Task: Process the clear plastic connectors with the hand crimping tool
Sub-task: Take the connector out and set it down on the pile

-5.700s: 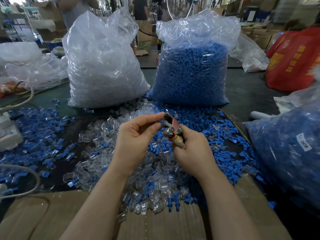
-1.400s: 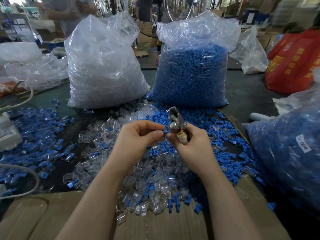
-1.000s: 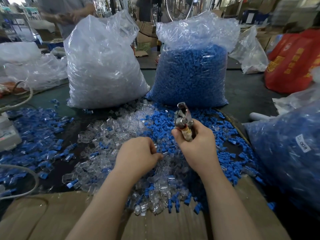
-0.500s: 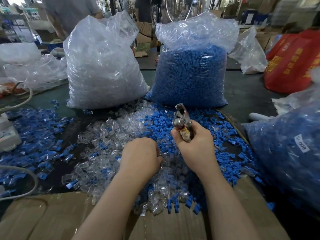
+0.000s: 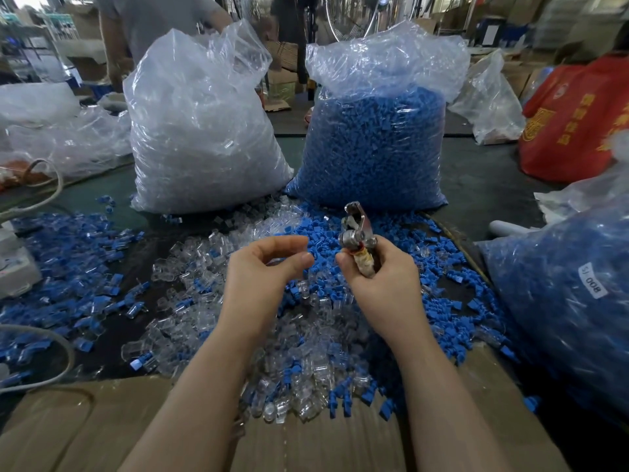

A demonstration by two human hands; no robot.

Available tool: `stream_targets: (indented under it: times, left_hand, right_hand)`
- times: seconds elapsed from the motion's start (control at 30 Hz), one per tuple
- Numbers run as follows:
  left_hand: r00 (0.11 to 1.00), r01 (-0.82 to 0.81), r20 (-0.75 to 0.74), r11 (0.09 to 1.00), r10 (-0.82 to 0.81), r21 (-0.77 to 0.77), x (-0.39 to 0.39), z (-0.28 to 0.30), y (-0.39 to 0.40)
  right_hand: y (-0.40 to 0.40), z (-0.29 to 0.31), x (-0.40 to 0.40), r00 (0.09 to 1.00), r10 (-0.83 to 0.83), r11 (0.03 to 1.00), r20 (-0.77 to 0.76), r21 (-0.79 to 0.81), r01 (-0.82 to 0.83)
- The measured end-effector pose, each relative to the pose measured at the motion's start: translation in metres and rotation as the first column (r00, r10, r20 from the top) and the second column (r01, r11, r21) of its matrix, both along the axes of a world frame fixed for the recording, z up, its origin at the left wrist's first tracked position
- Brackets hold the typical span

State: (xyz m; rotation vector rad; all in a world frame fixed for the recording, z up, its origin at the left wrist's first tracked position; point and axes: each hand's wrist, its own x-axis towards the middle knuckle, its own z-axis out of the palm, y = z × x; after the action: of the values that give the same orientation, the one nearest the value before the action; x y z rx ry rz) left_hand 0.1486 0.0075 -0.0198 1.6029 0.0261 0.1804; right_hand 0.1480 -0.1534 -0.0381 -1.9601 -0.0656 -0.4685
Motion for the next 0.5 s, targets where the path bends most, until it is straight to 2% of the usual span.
stream_targets:
  times: [0.5]
  left_hand:
    - [0.972, -0.080, 0.230, 0.987, 0.046, 0.139, -0.0030, -0.0006, -0.0064]
  right_hand:
    - [0.0051, 0.0053, -0.0018, 0.999, 0.052, 0.998, 0.009, 0.026, -0.052]
